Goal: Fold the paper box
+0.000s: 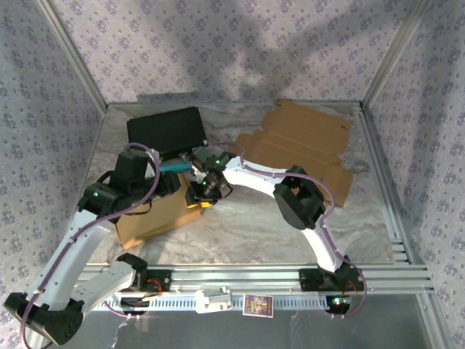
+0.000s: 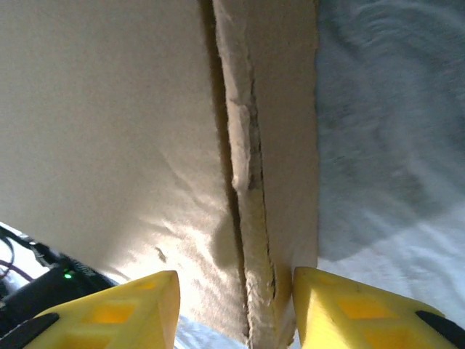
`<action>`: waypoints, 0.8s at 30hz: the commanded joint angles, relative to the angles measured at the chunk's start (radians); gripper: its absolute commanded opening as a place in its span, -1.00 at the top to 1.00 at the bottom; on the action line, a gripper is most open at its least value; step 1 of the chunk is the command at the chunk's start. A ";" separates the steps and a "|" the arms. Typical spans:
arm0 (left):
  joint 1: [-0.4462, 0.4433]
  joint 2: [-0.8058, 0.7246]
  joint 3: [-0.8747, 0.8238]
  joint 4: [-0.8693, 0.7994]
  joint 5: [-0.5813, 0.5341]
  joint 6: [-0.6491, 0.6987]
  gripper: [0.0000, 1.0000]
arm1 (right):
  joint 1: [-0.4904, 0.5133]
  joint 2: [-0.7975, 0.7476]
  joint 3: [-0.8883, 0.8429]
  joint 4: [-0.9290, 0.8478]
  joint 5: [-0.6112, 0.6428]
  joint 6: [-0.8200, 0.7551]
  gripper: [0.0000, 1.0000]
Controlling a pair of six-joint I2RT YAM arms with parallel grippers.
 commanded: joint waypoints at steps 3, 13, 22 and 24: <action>0.007 0.004 -0.010 0.000 0.043 -0.022 0.19 | -0.003 -0.029 0.013 0.056 -0.019 0.164 -0.02; -0.066 0.468 0.119 0.186 0.240 -0.021 0.21 | -0.303 -0.579 -0.297 -0.061 0.259 0.119 -0.16; -0.148 0.880 0.180 0.746 0.095 -0.503 0.18 | -0.742 -0.937 -0.650 0.125 0.107 0.215 -0.15; -0.149 0.946 0.214 0.799 0.063 -0.524 0.17 | -0.784 -0.979 -0.687 0.147 0.096 0.239 -0.15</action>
